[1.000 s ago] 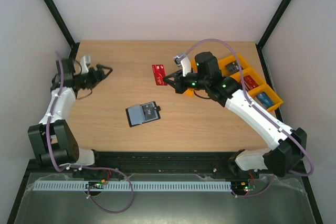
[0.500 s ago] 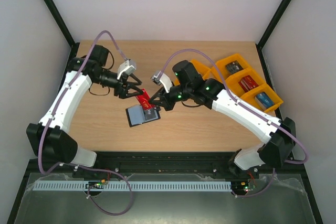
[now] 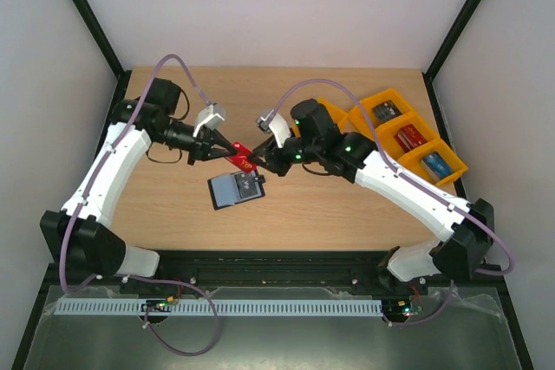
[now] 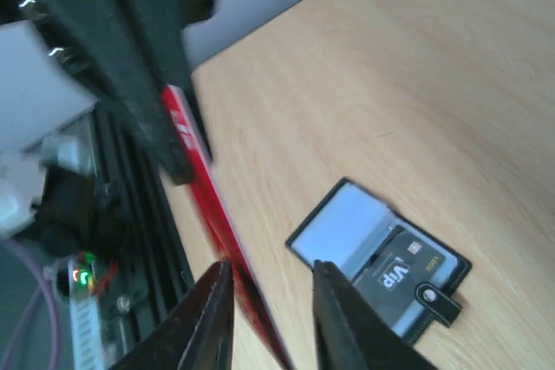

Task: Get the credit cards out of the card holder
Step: Place the credit card in the storage box.

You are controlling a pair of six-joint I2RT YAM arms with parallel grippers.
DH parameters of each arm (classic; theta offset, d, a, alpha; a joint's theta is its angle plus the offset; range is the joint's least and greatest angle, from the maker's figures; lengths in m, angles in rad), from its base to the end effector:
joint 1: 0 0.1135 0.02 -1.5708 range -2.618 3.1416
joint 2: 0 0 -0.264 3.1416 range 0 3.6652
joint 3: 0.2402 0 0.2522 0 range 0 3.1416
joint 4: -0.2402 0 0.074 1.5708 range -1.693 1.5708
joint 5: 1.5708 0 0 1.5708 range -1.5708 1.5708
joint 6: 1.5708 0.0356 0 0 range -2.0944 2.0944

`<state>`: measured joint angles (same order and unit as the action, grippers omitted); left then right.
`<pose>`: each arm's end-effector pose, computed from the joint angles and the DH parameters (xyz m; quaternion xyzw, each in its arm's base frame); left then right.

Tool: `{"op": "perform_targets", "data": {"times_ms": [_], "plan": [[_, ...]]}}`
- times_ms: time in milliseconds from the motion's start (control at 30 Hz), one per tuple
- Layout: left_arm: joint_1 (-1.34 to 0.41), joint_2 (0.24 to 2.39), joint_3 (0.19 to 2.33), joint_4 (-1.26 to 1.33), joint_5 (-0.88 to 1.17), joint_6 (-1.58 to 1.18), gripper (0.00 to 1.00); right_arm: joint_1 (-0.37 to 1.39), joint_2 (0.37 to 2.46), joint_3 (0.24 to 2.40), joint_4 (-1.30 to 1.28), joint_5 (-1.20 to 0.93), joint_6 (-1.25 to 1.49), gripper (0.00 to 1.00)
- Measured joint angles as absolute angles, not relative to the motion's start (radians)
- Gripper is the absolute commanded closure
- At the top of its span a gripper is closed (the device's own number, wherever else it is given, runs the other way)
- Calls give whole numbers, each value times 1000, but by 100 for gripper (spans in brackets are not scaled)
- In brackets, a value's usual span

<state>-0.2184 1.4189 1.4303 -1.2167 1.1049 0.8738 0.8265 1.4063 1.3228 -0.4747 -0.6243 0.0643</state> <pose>0.2435 -0.0866 0.3532 0.5162 0.6658 -0.4388 0.3126 0.1968 0.2444 0.3588 -0.4478 0.7172 0.4412 0.3008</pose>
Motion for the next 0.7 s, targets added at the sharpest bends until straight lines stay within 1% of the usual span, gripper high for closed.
{"op": "perform_targets", "data": {"times_ms": [33, 100, 167, 233, 300, 433, 500, 600, 633, 700], "plan": [[-211, 1405, 1419, -1165, 1117, 807, 98, 821, 1393, 1303, -434, -594, 90, 49], [-194, 1369, 1385, -1014, 1131, 620, 98, 795, 1352, 1232, -317, -558, 165, 36], [-150, 1331, 1340, -833, 1135, 391, 98, 764, 1296, 1113, -142, -547, 273, 29], [-109, 1322, 1330, -683, 1141, 189, 98, 745, 1243, 965, 92, -527, 412, 22], [-83, 1323, 1327, -553, 1146, 20, 98, 762, 1233, 852, 300, -506, 556, 21], [-94, 1323, 1318, -377, 1167, -223, 98, 820, 1304, 796, 587, -465, 770, 22], [-98, 1323, 1311, -326, 1179, -292, 98, 832, 1337, 795, 706, -445, 850, 26], [-102, 1323, 1288, -266, 1198, -379, 98, 832, 1369, 799, 826, -411, 928, 38], [-102, 1323, 1280, -249, 1203, -404, 98, 831, 1378, 805, 847, -400, 945, 44], [-102, 1323, 1274, -229, 1208, -438, 98, 831, 1398, 815, 880, -378, 979, 59]]}}
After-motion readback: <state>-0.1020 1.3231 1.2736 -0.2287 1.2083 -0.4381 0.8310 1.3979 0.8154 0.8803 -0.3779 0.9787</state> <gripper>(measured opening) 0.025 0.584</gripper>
